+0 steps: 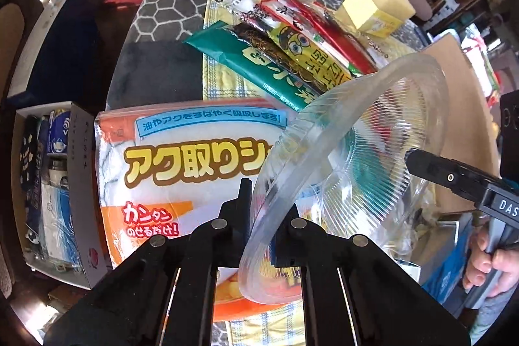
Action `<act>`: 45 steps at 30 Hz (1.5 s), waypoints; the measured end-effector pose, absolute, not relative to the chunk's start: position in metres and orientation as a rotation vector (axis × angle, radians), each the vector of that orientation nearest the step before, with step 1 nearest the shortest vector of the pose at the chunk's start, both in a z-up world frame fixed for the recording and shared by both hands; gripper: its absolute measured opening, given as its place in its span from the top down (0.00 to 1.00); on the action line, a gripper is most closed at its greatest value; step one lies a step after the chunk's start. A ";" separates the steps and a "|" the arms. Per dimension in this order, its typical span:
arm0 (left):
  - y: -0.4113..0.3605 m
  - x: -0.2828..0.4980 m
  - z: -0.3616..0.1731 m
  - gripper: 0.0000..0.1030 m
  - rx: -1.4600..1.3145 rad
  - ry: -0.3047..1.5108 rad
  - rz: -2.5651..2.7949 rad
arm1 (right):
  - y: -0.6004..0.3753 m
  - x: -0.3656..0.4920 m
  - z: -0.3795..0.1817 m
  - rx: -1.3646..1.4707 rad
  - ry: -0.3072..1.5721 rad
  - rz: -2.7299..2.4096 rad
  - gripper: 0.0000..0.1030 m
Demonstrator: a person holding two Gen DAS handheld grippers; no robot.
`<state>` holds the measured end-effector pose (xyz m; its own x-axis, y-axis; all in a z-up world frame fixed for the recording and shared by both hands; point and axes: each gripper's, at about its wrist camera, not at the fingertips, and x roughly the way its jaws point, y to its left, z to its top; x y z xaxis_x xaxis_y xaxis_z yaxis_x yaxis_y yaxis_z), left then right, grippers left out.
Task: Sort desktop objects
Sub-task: 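Grasp the clear plastic bowl by its rim with the left tool and lift, then set the clear bowl down on the orange bag and open the left tool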
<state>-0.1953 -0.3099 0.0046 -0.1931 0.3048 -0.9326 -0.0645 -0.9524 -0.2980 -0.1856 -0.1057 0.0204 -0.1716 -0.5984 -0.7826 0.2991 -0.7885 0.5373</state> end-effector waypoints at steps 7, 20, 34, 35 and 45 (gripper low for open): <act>-0.258 -0.166 0.029 0.93 -1.889 -0.195 2.018 | -0.074 -0.165 0.064 1.507 -0.157 -2.031 0.84; -0.204 -0.146 0.027 0.92 -1.958 -0.320 1.844 | -0.008 -0.159 0.079 1.578 -0.206 -2.061 0.84; -0.284 -0.121 -0.023 0.88 -2.086 -0.632 1.714 | -0.121 -0.173 0.027 1.627 0.039 -1.933 0.80; -0.289 -0.124 -0.022 0.87 -2.078 -0.650 1.718 | -0.128 -0.177 0.027 1.627 0.047 -1.935 0.80; -0.369 -0.156 -0.028 0.81 -2.032 -0.882 1.773 | -0.208 -0.220 0.017 1.613 0.114 -1.913 0.77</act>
